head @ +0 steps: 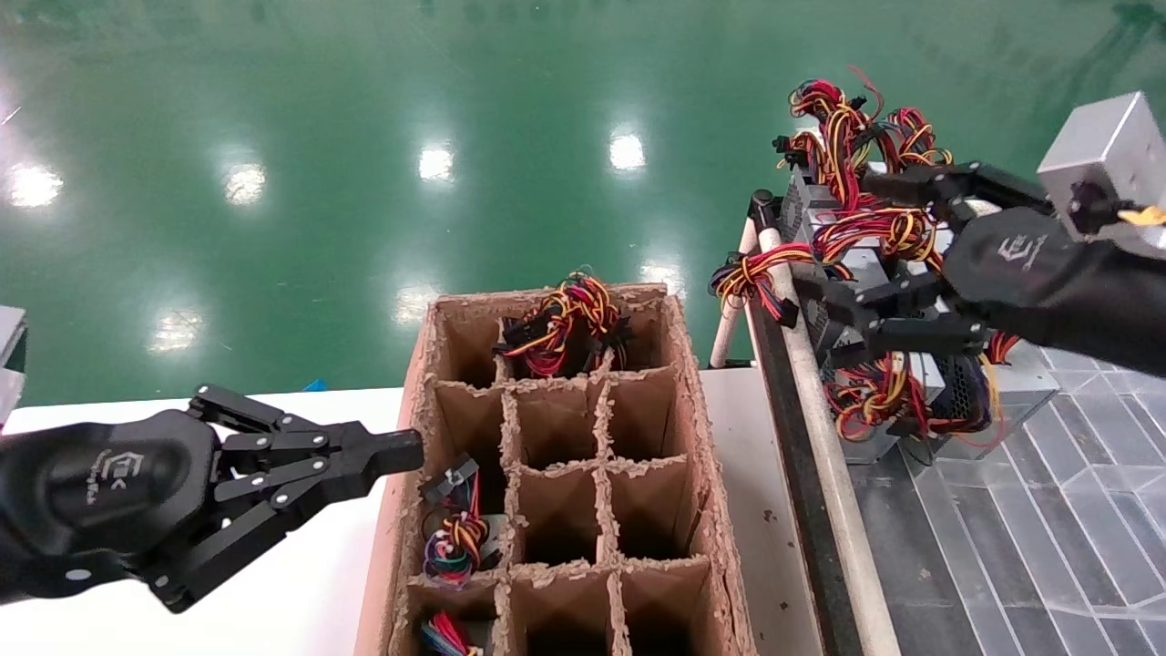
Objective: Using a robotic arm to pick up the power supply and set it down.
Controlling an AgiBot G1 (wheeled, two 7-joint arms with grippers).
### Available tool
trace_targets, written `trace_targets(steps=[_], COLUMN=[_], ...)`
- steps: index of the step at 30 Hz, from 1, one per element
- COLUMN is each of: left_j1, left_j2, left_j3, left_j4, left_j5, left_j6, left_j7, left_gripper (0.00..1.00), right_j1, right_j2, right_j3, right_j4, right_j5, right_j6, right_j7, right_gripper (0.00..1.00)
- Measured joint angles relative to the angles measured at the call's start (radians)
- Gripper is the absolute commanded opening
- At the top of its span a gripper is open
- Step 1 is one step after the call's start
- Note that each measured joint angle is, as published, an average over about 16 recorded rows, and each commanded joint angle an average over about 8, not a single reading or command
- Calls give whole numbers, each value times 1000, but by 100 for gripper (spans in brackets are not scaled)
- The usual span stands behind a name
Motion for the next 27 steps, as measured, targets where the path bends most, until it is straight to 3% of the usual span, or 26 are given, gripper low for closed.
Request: trace_targets(steps=[5, 6, 13, 14, 27], left_j1=[0, 0, 0, 0, 0], left_j2=[0, 0, 0, 0, 0], left_j3=[0, 0, 0, 0, 0], left_j4=[0, 0, 0, 0, 0], left_j5=[0, 0, 0, 0, 0], left_j6=[0, 0, 0, 0, 0], left_j7=[0, 0, 0, 0, 0], left_gripper=[0, 9, 96, 100, 100], right_j1=[-13, -15, -33, -35, -67], right_j2=[-7, -8, -18, -19, -37], right_j3=[-4, -4, -10, -10, -20], right_j4=[-5, -6, -13, -14, -27], right_j5=[42, 50, 109, 117, 223], right_j6=[-40, -47, -102, -110, -209], right_j7=[-13, -16, -34, -37, -70], right_gripper=[100, 100, 100, 100, 100])
